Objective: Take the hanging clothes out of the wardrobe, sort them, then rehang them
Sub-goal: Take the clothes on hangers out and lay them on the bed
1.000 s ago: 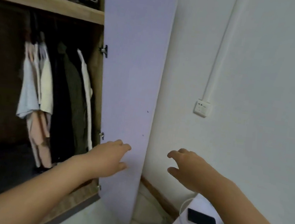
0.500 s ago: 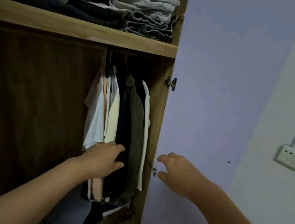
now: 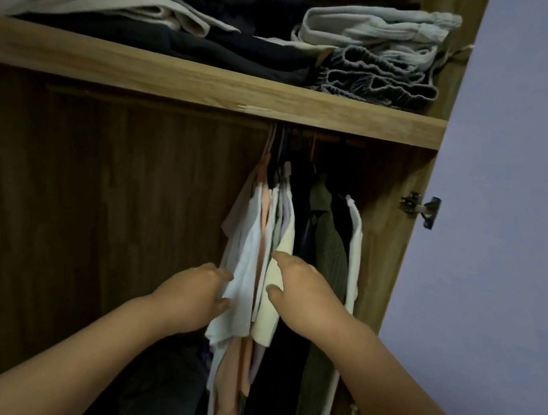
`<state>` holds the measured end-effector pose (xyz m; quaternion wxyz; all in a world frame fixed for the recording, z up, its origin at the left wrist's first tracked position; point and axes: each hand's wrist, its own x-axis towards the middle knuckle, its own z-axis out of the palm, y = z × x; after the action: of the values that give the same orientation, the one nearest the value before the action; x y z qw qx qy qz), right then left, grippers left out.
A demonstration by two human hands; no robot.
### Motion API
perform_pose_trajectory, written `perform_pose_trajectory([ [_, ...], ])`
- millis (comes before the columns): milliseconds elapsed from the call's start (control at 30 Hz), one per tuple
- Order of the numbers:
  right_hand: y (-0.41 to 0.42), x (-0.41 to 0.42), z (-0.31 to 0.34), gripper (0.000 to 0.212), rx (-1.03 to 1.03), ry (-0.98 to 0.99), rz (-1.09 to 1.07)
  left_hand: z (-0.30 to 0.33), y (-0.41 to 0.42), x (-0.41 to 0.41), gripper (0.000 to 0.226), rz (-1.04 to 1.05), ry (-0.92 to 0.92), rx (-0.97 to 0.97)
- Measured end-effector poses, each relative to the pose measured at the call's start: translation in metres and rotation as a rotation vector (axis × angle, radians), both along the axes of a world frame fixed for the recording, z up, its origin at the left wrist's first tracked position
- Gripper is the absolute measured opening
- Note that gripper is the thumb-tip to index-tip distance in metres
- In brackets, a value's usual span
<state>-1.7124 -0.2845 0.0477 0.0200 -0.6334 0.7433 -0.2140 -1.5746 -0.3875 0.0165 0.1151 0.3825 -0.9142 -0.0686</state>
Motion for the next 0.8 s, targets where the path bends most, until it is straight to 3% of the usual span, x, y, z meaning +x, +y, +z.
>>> perform_pose_trajectory([
  [133, -0.053, -0.015, 0.011, 0.057, -0.078, -0.084, 0.056, 0.006, -0.025, -0.014, 0.039, 0.092, 0.064, -0.027],
  [467, -0.156, -0.010, 0.011, 0.065, -0.159, -0.198, 0.044, 0.010, -0.080, -0.003, 0.050, 0.226, 0.147, -0.025],
  [633, -0.203, -0.001, 0.008, 0.065, -0.319, -0.533, -0.065, 0.014, -0.113, 0.002, 0.050, 0.237, 0.170, -0.012],
  [800, -0.252, 0.011, 0.017, 0.046, -0.245, -0.917, -0.190, 0.018, -0.143, 0.012, 0.050, 0.181, 0.207, -0.029],
])
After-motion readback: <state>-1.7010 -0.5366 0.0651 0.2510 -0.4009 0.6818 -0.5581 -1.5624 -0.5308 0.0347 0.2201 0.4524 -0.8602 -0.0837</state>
